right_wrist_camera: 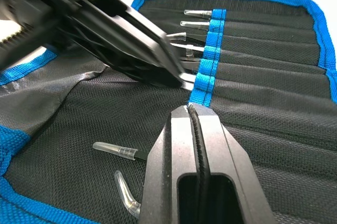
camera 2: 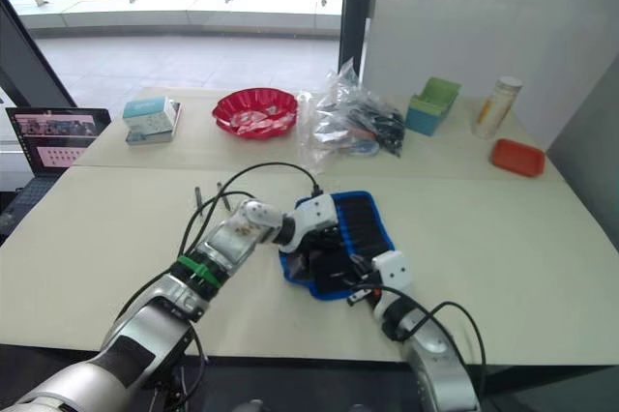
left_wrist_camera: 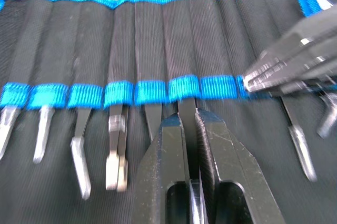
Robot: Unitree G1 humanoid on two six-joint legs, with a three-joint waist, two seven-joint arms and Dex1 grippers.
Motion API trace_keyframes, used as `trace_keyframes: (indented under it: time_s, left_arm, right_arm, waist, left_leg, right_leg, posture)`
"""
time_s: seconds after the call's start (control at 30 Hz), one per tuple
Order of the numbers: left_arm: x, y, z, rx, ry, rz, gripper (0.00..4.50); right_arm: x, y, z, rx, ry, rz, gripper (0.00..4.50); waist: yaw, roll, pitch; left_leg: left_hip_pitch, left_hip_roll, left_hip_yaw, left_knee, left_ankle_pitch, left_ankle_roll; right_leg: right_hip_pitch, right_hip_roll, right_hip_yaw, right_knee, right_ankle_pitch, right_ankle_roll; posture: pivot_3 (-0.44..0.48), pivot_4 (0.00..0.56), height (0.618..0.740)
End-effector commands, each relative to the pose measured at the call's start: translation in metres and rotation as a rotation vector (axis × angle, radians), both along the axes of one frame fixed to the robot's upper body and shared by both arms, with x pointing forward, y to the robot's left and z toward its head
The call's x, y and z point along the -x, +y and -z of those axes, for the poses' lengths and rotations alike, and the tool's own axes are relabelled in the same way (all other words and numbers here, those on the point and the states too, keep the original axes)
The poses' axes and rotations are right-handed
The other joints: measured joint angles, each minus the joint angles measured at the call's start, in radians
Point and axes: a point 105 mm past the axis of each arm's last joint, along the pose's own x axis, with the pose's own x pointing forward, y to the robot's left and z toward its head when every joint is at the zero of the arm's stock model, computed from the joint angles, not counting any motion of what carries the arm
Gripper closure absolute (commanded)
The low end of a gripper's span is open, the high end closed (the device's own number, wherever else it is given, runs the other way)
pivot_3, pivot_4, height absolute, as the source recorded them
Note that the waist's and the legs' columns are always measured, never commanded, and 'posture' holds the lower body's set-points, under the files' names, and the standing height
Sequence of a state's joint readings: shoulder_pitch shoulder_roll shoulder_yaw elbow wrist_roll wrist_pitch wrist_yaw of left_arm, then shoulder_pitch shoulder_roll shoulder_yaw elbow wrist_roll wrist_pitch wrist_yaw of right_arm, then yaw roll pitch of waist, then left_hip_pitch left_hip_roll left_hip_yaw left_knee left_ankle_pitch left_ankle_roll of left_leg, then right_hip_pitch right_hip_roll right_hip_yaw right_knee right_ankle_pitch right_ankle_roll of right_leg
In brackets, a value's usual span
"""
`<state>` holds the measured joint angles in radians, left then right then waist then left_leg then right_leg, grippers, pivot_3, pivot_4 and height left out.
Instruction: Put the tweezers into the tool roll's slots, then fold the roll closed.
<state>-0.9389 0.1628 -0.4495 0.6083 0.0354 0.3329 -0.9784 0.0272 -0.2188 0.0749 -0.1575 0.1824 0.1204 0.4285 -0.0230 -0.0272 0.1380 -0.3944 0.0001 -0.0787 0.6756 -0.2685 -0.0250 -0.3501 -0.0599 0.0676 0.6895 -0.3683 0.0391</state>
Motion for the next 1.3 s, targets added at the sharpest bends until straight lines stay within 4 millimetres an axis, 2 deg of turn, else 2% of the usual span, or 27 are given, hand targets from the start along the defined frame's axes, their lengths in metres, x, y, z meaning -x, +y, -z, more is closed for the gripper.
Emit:
trace_keyframes:
  time_s: [0.03,0.23,0.33,0.47,0.5,0.6,0.7,0.8,0.87,0.93,1.03,1.13,1.2,1.3]
  left_arm:
    - [-0.003,-0.020,-0.010,0.044,-0.042,0.026,4.49]
    - [-0.004,-0.032,-0.004,0.067,-0.067,0.053,4.49]
    - [-0.002,-0.027,0.003,0.061,-0.027,0.046,4.49]
    - [-0.003,-0.020,0.002,0.074,-0.015,0.037,4.49]
    - [-0.003,-0.018,0.001,0.076,-0.016,0.035,3.66]
    - [-0.005,-0.004,-0.007,0.102,-0.004,0.011,2.71]
    - [-0.005,0.018,-0.023,0.161,0.018,-0.022,1.73]
    - [-0.002,0.050,-0.067,0.314,-0.025,-0.099,0.75]
    - [0.005,0.063,-0.087,0.407,-0.018,-0.127,0.08]
    - [0.008,0.080,-0.094,0.445,-0.023,-0.175,0.03]
    - [0.003,0.120,-0.100,0.535,-0.030,-0.341,0.03]
    - [0.001,0.147,-0.093,0.539,-0.057,-0.448,0.03]
    - [0.000,0.174,-0.088,0.566,-0.092,-0.559,0.03]
    - [0.008,0.227,-0.073,0.600,-0.184,-0.795,0.03]
  right_arm:
    - [0.006,0.000,0.015,0.008,0.065,-0.006,4.50]
    - [0.008,0.001,0.018,0.005,0.076,0.001,4.50]
    - [0.008,0.000,0.019,0.006,0.080,0.007,4.50]
    - [0.007,-0.001,0.020,0.010,0.082,0.011,4.50]
    - [0.007,-0.001,0.020,0.012,0.083,0.012,4.50]
    - [0.006,-0.004,0.021,0.015,0.087,0.028,4.50]
    - [0.007,-0.007,0.022,-0.016,0.088,0.065,4.50]
    - [0.006,-0.012,0.013,-0.076,0.048,0.085,4.50]
    - [0.005,-0.015,0.009,-0.096,0.029,0.094,4.50]
    - [0.005,-0.017,0.008,-0.095,0.022,0.094,4.50]
    - [0.003,-0.019,0.009,-0.094,0.021,0.095,4.50]
    - [0.002,-0.020,0.009,-0.095,0.021,0.092,4.50]
    - [0.002,-0.019,0.010,-0.090,0.025,0.085,4.50]
    - [0.001,-0.019,0.013,-0.085,0.035,0.074,4.50]
  waist:
    - [0.006,0.000,0.000]
    - [0.010,0.000,0.000]
    - [0.010,0.000,0.000]
    - [0.006,0.000,0.000]
    - [0.005,0.000,0.000]
    - [0.003,0.000,0.000]
    - [-0.004,0.000,0.000]
    - [-0.017,0.001,0.000]
    - [-0.014,0.001,0.000]
    - [-0.009,0.001,0.000]
    - [-0.009,0.001,0.000]
    - [-0.012,0.001,0.000]
    - [-0.013,0.001,0.000]
    - [-0.017,0.002,0.000]
  left_leg:
    - [0.000,0.000,0.000,0.001,0.000,0.000]
    - [-0.003,-0.001,0.000,0.003,0.000,0.000]
    - [-0.003,-0.001,0.000,0.003,0.000,0.000]
    - [-0.003,-0.001,0.000,0.003,0.000,0.000]
    - [-0.003,-0.001,0.000,0.003,0.000,0.000]
    - [-0.003,-0.001,0.000,0.003,0.000,0.000]
    - [-0.002,-0.001,-0.001,0.002,0.000,0.000]
    - [-0.002,0.000,-0.003,0.002,0.000,0.000]
    - [-0.003,0.001,-0.005,0.002,0.000,0.000]
    - [-0.003,0.000,-0.006,0.003,0.000,0.000]
    - [-0.002,-0.001,-0.006,0.003,0.000,0.000]
    - [-0.001,-0.001,-0.006,0.003,0.000,0.000]
    - [-0.001,-0.001,-0.006,0.003,0.000,0.000]
    - [0.000,0.000,-0.005,0.002,0.000,0.000]
  right_leg:
    - [0.000,0.000,0.000,0.000,0.000,0.000]
    - [0.000,0.000,-0.001,0.000,0.000,0.000]
    - [0.000,0.000,-0.001,0.000,0.000,0.000]
    - [0.000,0.000,-0.001,0.001,0.000,0.000]
    - [0.000,0.000,-0.001,0.002,0.000,0.000]
    - [-0.001,0.000,-0.002,0.005,0.000,0.000]
    - [-0.001,0.000,-0.001,0.005,0.000,0.000]
    - [-0.002,0.001,-0.002,0.007,0.000,0.000]
    - [-0.002,0.001,-0.002,0.009,0.000,0.000]
    - [-0.001,-0.001,-0.002,0.010,0.000,0.000]
    - [0.000,-0.001,-0.002,0.009,0.000,0.000]
    - [-0.001,0.000,-0.002,0.009,0.000,0.000]
    - [-0.001,0.000,-0.002,0.009,0.000,0.000]
    - [-0.001,-0.001,-0.002,0.009,0.000,0.000]
  posture:
    - [0.000,0.150,0.740]
    - [0.000,0.150,0.740]
    - [0.000,0.150,0.740]
    - [0.000,0.150,0.740]
    - [0.000,0.150,0.740]
    - [0.000,0.150,0.740]
    - [0.000,0.150,0.740]
    - [0.000,0.150,0.740]
    - [0.000,0.150,0.740]
    - [0.000,0.150,0.740]
    - [0.000,0.150,0.740]
    - [0.000,0.150,0.740]
    - [0.000,0.150,0.740]
    - [0.000,0.150,0.740]
